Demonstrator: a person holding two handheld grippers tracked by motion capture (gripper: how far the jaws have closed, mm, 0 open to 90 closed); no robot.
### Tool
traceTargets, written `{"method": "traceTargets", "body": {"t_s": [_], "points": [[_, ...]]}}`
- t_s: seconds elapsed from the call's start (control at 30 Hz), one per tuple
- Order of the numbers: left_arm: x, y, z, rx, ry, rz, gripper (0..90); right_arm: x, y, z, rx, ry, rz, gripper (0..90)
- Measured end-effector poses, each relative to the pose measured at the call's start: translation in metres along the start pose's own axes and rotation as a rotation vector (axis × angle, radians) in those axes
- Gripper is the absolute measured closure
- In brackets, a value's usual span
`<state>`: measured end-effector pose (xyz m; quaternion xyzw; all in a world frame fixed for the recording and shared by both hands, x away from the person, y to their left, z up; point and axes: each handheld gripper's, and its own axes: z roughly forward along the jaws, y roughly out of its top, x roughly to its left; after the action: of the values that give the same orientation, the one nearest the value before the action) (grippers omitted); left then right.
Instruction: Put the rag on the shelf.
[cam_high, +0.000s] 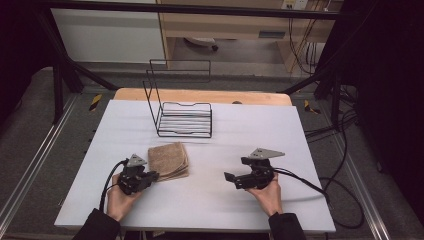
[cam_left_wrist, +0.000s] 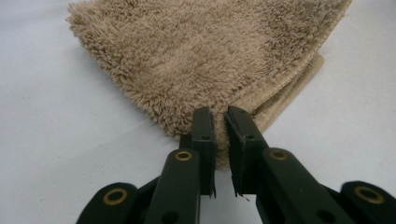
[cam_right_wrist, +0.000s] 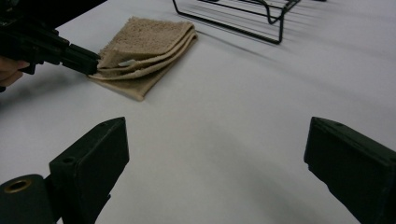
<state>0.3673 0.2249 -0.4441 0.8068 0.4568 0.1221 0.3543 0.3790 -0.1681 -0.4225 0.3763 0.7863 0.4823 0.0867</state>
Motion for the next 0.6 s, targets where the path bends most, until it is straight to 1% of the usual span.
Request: {"method": "traceTargets", "body": {"t_s": [0.13, 0.2, 0.23, 0.27, 0.3, 0.43, 0.47, 0.5, 0.53, 0.6], "points": [[0.001, 0.001, -0.002, 0.001, -0.001, 0.009, 82.5, 0.014, 0.012, 0.019, 0.010, 0.019, -0.008, 8.4], [0.000, 0.001, -0.004, 0.002, 0.005, 0.018, 82.7, 0.021, 0.018, 0.029, 0.018, 0.031, -0.009, 9.0], [0.000, 0.001, -0.005, 0.002, 0.009, 0.022, 82.9, 0.028, 0.024, 0.040, 0.024, 0.035, -0.017, 10.1], [0.000, 0.001, -0.005, 0.006, 0.011, 0.027, 82.9, 0.032, 0.026, 0.045, 0.025, 0.038, -0.018, 10.9], [0.000, 0.001, -0.006, 0.010, 0.014, 0.034, 82.9, 0.032, 0.026, 0.045, 0.025, 0.038, -0.018, 10.9], [-0.001, 0.000, -0.008, 0.024, 0.021, 0.054, 83.0, 0.044, 0.034, 0.066, 0.035, 0.048, -0.018, 14.1], [-0.001, -0.001, -0.009, 0.026, 0.022, 0.059, 82.9, 0.050, 0.036, 0.078, 0.045, 0.054, -0.018, 16.8], [-0.001, -0.001, -0.010, 0.026, 0.022, 0.060, 82.9, 0.052, 0.037, 0.084, 0.055, 0.062, -0.019, 18.9], [0.000, -0.002, -0.010, 0.027, 0.021, 0.060, 82.9, 0.052, 0.037, 0.084, 0.055, 0.062, -0.019, 18.9], [0.001, -0.003, -0.011, 0.027, 0.017, 0.057, 82.9, 0.058, 0.039, 0.094, 0.072, 0.060, -0.022, 21.4]]}}
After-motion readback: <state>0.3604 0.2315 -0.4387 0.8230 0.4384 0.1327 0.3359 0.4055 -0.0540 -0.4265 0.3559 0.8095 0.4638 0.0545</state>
